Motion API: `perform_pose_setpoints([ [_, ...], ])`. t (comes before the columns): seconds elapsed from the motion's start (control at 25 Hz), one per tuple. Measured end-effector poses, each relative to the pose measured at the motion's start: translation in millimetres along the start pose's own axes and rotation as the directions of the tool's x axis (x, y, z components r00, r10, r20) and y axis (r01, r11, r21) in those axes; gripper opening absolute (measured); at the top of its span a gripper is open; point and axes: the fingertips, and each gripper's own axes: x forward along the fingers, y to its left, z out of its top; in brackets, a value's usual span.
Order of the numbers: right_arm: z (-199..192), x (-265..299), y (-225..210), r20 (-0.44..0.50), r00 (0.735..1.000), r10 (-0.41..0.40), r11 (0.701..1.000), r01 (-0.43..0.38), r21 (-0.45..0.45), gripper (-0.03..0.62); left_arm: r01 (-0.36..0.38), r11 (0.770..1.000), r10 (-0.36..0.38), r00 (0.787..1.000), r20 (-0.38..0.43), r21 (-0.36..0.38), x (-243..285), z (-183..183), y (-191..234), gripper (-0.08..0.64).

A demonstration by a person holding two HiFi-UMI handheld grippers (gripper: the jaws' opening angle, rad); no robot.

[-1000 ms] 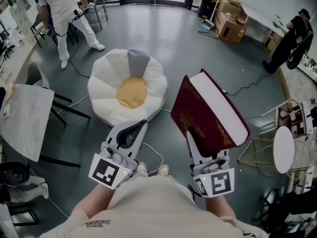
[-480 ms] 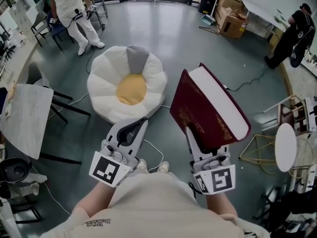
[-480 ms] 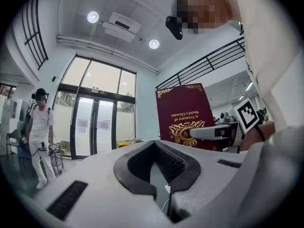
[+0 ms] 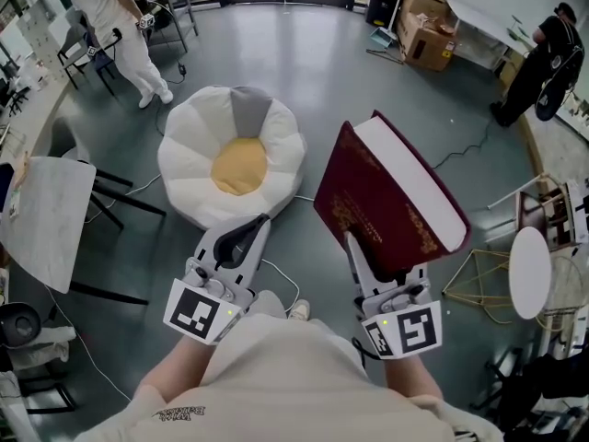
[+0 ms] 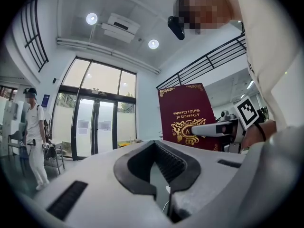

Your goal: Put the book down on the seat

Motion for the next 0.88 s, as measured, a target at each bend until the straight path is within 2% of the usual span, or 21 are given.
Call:
perform_pose_setpoints([
  [0.28,1.0,-0.8,-1.1,0.016,1.0,0.001,1.0,-0.001,0.013,0.229,-0.009,1.0,0.009,1.0,-0.003,0.01,-0.4,-2.2,5.8,0.003],
  [0.48,-5.4,2.5,-4.4,0.01,1.0,0.006,1.0,-0.006,-0.009,0.229,-0.016,1.0,0.015,1.0,0.015,0.017,7.6,-6.6,12.1,0.003],
  [0.88,-24.3,49.5,-26.1,-0.021,1.0,-0.014,0.999,0.013,-0.037,0.229,-0.007,1.0,0.007,0.999,0.031,0.013,50.6,-24.1,60.0,0.003],
])
